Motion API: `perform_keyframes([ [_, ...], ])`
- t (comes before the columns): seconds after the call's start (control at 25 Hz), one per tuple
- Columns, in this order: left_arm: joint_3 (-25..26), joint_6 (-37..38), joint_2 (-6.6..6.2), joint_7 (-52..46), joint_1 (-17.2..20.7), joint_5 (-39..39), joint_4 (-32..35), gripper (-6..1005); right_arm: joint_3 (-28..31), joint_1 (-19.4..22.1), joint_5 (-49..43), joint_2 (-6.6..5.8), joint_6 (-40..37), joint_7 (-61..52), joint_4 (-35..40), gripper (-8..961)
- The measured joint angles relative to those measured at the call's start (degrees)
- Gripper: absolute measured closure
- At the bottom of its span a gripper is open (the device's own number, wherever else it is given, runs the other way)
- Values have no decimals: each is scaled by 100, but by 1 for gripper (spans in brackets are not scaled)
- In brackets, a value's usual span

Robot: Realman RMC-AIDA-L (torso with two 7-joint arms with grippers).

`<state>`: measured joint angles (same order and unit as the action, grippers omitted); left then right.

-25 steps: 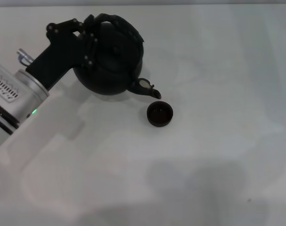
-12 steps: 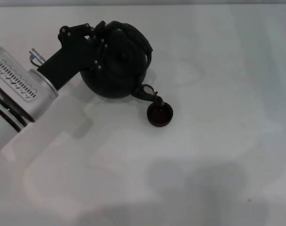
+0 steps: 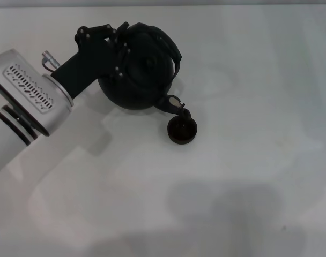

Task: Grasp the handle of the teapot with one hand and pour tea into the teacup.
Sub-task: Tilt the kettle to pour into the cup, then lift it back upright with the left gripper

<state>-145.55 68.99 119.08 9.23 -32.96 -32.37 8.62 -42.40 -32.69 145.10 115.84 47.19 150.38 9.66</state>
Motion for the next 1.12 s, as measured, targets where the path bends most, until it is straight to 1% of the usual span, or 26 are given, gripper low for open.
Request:
perform_keyframes([
  [0.48,0,37,-8,114,49,1,39,884,4,10,11,0,0,0,0,96],
  [0.76,0,62,-16,114,63,201,71,886,4,12,11,-7,5,-83,0,96],
  [1.12,44,266,-36,250,196,203,61,888,4,35,10,-9,22,-167,0,96],
])
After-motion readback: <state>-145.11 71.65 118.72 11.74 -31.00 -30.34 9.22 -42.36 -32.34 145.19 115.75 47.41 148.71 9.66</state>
